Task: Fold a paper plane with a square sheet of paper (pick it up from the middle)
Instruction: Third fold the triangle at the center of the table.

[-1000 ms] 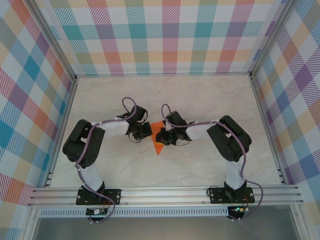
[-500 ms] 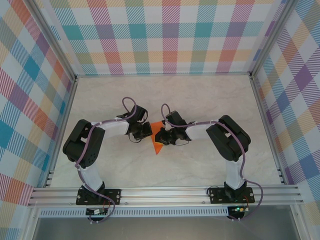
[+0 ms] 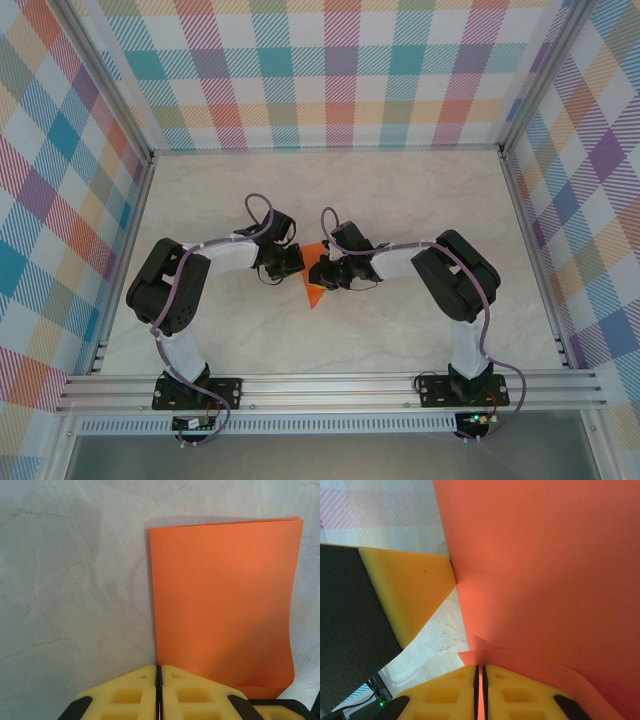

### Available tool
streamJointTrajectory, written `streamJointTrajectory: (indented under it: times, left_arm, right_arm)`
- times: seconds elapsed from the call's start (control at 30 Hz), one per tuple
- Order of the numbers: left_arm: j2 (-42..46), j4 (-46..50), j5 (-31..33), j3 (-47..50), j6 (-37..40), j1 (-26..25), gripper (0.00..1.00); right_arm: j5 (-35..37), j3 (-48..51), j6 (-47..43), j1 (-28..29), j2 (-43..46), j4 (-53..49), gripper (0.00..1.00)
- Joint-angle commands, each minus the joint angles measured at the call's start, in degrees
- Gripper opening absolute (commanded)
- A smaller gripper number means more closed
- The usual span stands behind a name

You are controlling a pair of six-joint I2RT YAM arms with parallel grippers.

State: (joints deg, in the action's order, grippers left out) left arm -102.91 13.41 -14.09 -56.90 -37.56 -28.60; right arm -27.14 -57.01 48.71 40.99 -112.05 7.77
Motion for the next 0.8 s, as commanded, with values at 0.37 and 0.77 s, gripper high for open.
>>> streamJointTrajectory:
  times: [0.37, 0.77]
  left_arm:
    - [6.96, -1.35, 3.13, 2.37, -2.06, -1.06, 0.10]
    - [18.75, -10.94, -7.72, 18.64, -12.27, -3.75, 0.20]
  right_arm:
    - [3.04, -0.14, -1.39, 0.40, -2.21, -2.80, 0.09]
    - [3.26, -1.34, 0.11, 0.40, -1.42, -4.17, 0.06]
